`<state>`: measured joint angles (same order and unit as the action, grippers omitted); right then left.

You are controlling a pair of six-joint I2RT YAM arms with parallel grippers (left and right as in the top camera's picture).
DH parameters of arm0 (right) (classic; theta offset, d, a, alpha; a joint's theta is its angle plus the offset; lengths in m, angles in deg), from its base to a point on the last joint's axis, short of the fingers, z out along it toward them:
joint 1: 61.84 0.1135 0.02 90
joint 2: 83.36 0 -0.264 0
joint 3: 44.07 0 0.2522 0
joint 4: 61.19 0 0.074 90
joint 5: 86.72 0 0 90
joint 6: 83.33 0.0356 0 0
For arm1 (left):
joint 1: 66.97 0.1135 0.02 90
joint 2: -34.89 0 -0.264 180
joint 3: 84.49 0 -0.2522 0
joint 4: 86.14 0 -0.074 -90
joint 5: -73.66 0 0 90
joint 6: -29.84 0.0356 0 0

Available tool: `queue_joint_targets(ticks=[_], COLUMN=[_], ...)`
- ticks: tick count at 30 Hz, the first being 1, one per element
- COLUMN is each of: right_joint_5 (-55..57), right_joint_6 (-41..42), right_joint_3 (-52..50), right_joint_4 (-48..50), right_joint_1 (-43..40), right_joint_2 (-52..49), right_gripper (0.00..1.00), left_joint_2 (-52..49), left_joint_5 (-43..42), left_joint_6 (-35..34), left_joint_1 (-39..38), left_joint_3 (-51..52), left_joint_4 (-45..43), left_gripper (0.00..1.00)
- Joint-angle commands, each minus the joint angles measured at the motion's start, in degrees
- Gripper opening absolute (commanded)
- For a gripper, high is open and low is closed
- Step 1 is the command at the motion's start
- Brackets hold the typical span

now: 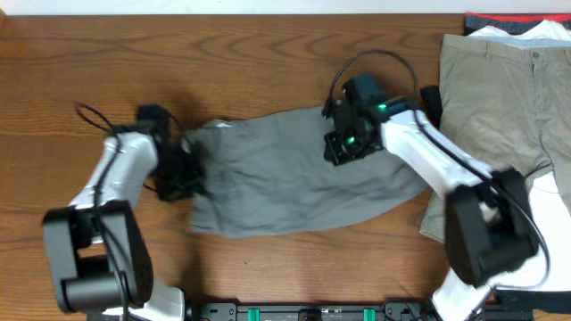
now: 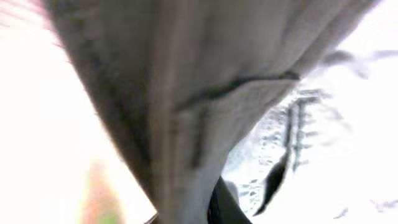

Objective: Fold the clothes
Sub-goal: 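Fold the shorts' left half over toward the right with the left gripper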

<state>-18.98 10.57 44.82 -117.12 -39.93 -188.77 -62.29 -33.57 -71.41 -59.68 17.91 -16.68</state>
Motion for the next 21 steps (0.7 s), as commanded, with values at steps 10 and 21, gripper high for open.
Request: queue_joint_targets(ticks=[10,21], right_joint_5=[2.8,2.8], right_joint_6=[8.3,8.3], right_joint_3=[3.0,3.0], right_joint_4=[0.3,-0.3], right_joint_1=[-3.1,-3.1], right_joint_2=[10.3,10.3], right_gripper=[0.10,0.11], left_joint_2=[1.7,-0.3], left_joint_5=[16.9,23.3], left_joint_6=[10.4,15.4], left_joint_1=[3.9,2.9], left_joint_3=[-35.5,-50.6], left_joint_4=[19.2,25.9], left_gripper=[0.06,0.06])
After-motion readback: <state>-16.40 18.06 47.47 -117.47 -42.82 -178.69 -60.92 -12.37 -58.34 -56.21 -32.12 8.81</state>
